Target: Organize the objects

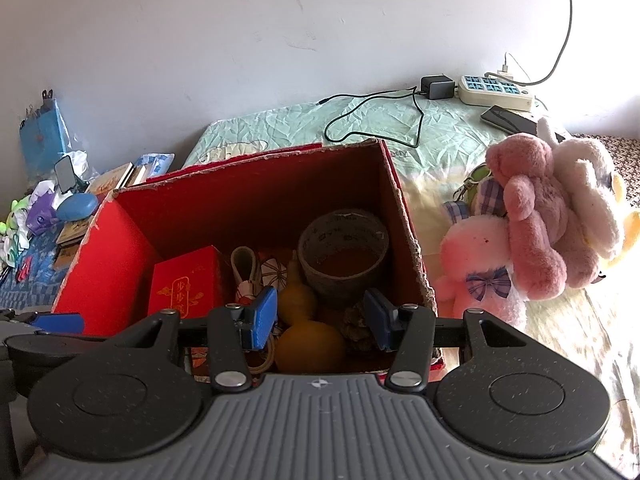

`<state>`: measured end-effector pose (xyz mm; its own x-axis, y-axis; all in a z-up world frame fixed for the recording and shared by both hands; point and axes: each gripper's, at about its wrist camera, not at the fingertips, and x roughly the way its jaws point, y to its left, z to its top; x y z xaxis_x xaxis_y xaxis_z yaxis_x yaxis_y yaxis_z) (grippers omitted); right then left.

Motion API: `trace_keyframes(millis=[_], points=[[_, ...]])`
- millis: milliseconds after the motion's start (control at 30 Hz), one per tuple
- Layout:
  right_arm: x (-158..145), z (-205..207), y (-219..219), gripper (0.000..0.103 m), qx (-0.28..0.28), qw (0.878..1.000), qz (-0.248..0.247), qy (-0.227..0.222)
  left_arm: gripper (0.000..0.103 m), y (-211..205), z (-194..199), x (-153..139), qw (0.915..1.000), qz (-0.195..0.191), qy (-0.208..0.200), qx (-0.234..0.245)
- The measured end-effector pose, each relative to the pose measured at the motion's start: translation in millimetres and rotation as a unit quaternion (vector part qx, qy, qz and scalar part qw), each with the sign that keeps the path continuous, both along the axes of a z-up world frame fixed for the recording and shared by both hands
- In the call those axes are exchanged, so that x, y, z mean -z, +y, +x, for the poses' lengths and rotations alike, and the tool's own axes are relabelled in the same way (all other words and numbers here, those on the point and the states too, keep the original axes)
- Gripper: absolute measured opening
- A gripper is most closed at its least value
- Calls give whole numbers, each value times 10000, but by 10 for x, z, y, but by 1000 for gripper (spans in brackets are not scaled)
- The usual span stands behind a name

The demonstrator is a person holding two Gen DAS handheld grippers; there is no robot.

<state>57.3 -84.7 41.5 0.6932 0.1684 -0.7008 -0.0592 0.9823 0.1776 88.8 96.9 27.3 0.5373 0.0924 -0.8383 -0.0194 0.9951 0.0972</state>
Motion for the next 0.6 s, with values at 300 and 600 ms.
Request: trace_keyframes(millis=[300, 600], points=[[14, -16, -4, 51, -16, 10000, 22, -39, 101, -9, -20, -19, 9999, 60, -91, -23], [11, -54, -17, 48, -32, 9999, 64, -77, 101, -30, -44, -14, 9999, 92, -123, 0]])
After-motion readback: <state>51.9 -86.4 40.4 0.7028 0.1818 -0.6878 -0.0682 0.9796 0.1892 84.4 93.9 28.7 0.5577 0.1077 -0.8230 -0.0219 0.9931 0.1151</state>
